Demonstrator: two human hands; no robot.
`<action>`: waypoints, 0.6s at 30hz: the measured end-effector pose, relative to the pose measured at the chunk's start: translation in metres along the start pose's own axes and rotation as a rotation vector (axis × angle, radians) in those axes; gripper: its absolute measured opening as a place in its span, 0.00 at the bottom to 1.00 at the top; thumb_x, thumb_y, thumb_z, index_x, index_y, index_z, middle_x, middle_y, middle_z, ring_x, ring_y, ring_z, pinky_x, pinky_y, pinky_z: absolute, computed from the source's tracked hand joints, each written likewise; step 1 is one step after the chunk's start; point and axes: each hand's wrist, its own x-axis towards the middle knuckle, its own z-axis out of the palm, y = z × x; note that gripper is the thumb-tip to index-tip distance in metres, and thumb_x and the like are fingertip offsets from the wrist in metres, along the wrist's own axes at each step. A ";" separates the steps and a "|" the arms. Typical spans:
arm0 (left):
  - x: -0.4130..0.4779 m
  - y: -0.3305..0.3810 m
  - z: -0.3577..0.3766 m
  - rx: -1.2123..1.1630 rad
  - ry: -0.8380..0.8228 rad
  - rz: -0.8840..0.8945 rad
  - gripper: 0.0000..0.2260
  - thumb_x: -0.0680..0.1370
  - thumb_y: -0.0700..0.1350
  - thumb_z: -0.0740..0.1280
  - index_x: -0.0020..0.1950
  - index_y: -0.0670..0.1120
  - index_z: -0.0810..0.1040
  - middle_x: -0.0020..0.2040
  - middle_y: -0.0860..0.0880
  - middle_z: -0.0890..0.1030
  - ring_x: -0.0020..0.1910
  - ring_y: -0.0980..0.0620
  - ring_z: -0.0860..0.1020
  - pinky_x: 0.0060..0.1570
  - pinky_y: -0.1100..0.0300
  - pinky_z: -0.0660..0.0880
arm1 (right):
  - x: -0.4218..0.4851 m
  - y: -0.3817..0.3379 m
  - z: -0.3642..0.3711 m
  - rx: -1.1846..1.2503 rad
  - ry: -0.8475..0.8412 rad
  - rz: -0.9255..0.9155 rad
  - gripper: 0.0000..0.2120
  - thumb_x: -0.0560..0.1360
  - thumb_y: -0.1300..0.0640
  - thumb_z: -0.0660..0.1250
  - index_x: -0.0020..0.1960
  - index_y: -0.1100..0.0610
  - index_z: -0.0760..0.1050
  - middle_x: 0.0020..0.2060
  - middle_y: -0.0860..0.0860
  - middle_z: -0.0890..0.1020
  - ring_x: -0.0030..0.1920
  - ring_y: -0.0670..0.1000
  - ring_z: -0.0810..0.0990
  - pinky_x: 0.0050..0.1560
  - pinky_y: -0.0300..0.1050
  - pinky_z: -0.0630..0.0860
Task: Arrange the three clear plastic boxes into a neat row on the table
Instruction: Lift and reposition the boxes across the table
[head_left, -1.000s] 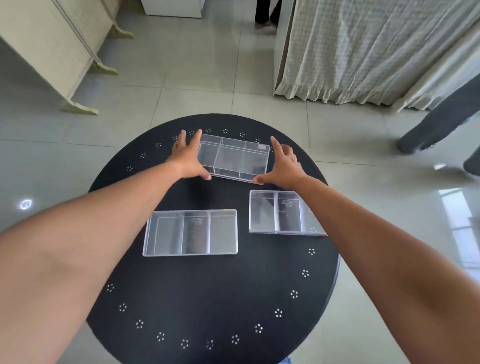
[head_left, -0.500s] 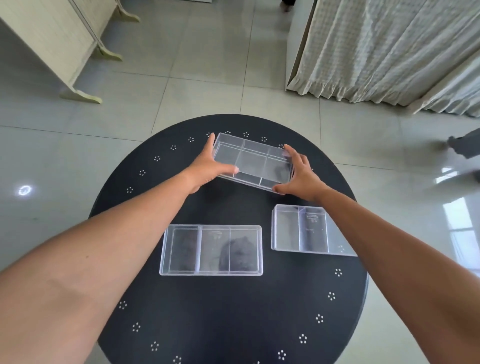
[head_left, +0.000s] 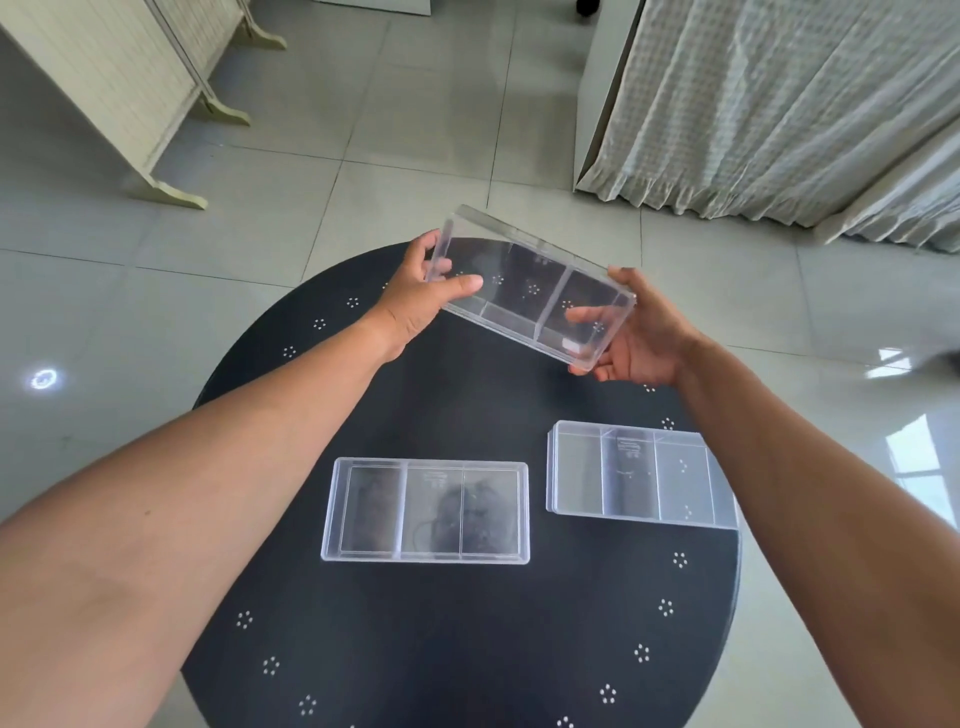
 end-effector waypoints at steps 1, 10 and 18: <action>0.000 -0.001 0.000 0.013 0.012 -0.024 0.37 0.69 0.54 0.75 0.75 0.54 0.64 0.65 0.47 0.77 0.65 0.50 0.75 0.69 0.49 0.69 | 0.000 -0.002 -0.002 0.002 -0.003 0.029 0.35 0.70 0.27 0.58 0.58 0.57 0.75 0.39 0.62 0.83 0.40 0.62 0.84 0.37 0.46 0.77; -0.009 -0.017 0.011 -0.015 0.093 -0.266 0.27 0.71 0.57 0.74 0.65 0.49 0.70 0.55 0.45 0.80 0.52 0.47 0.81 0.50 0.51 0.81 | 0.009 0.001 0.007 -0.176 0.296 -0.067 0.21 0.77 0.34 0.60 0.53 0.52 0.73 0.44 0.55 0.74 0.30 0.55 0.78 0.29 0.42 0.74; -0.014 -0.027 0.024 0.068 0.135 -0.347 0.26 0.72 0.59 0.72 0.64 0.48 0.74 0.57 0.49 0.78 0.56 0.48 0.78 0.52 0.50 0.81 | 0.027 0.021 0.014 -0.447 0.507 -0.094 0.30 0.81 0.39 0.56 0.69 0.63 0.70 0.55 0.59 0.76 0.31 0.50 0.81 0.27 0.41 0.75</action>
